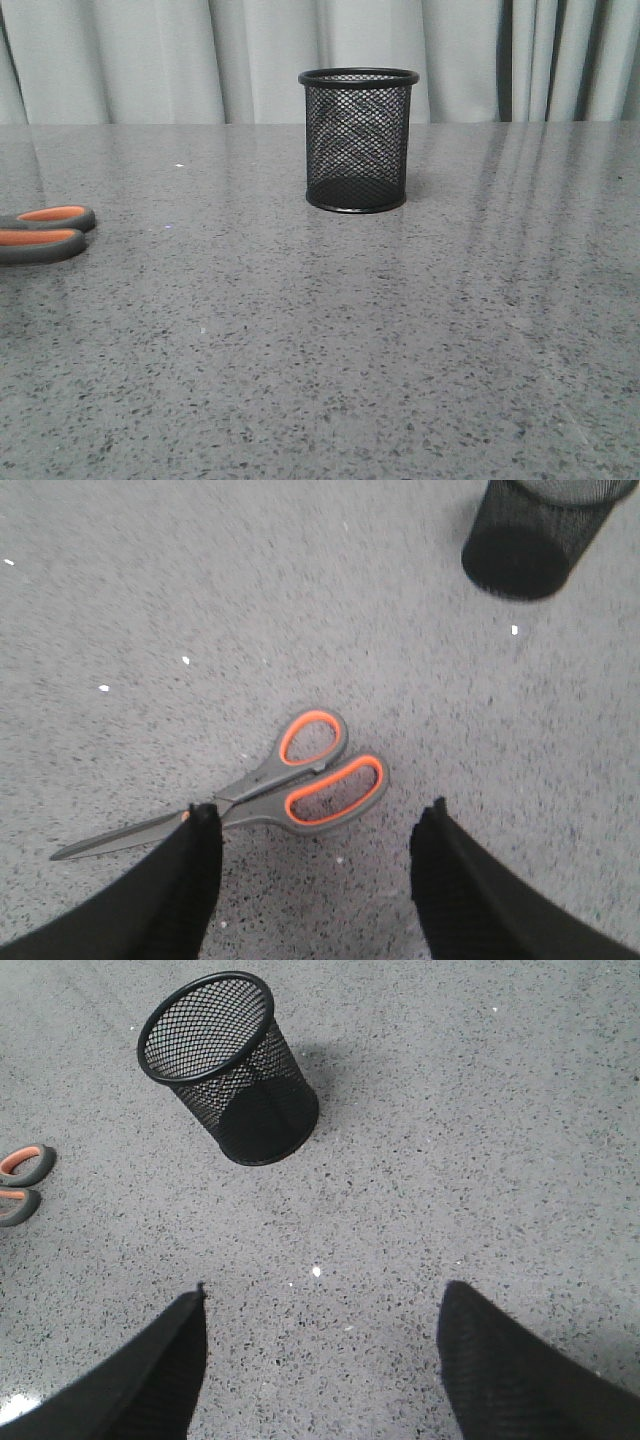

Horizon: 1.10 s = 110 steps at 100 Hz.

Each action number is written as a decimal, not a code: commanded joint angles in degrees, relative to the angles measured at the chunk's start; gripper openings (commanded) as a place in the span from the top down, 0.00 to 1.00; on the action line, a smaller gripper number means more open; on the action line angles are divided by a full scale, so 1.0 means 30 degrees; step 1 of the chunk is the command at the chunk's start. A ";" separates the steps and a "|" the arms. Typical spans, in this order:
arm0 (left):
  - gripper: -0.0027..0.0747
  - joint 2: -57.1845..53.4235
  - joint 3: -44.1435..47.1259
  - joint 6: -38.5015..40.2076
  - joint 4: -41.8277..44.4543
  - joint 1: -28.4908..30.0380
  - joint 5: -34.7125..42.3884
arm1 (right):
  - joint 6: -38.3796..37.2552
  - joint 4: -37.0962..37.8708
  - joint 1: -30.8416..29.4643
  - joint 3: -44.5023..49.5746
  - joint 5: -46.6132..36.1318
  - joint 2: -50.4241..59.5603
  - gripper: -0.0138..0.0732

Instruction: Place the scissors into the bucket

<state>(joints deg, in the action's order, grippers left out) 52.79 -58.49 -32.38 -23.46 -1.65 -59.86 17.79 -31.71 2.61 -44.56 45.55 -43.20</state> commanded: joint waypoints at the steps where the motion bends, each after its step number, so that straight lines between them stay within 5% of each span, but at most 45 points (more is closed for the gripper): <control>1: 0.42 0.1041 -0.0949 -0.1325 -0.0915 0.0004 0.0160 | 0.0240 -0.0403 -0.0096 -0.0665 -0.0921 -0.0052 0.33; 32: 0.42 0.6702 -0.3935 -0.7663 -0.0227 0.0004 -0.3063 | 0.0302 -0.0403 0.0161 -0.0665 -0.0921 -0.0052 0.33; 49: 0.42 0.9110 -0.5154 -1.3847 0.0290 0.0004 -0.3143 | 0.0284 -0.0286 0.0322 -0.0665 -0.0921 -0.0052 0.33; 69: 0.42 1.1133 -0.5600 -1.4640 0.4939 -0.1053 -0.3521 | 0.0284 -0.0243 0.0672 -0.0665 -0.0949 -0.0052 0.33; 84: 0.42 1.2151 -0.5600 -1.6969 0.4808 -0.1918 -0.3408 | 0.0284 -0.0243 0.0713 -0.0665 -0.0949 -0.0052 0.33; 110: 0.42 1.2954 -0.5600 -1.7201 0.5023 -0.2036 -0.2849 | 0.0284 -0.0243 0.0713 -0.0665 -0.0913 -0.0052 0.33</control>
<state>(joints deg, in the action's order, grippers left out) 92.76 -73.63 -83.54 -8.04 -7.40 -68.77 18.23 -31.67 4.58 -44.56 45.65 -43.20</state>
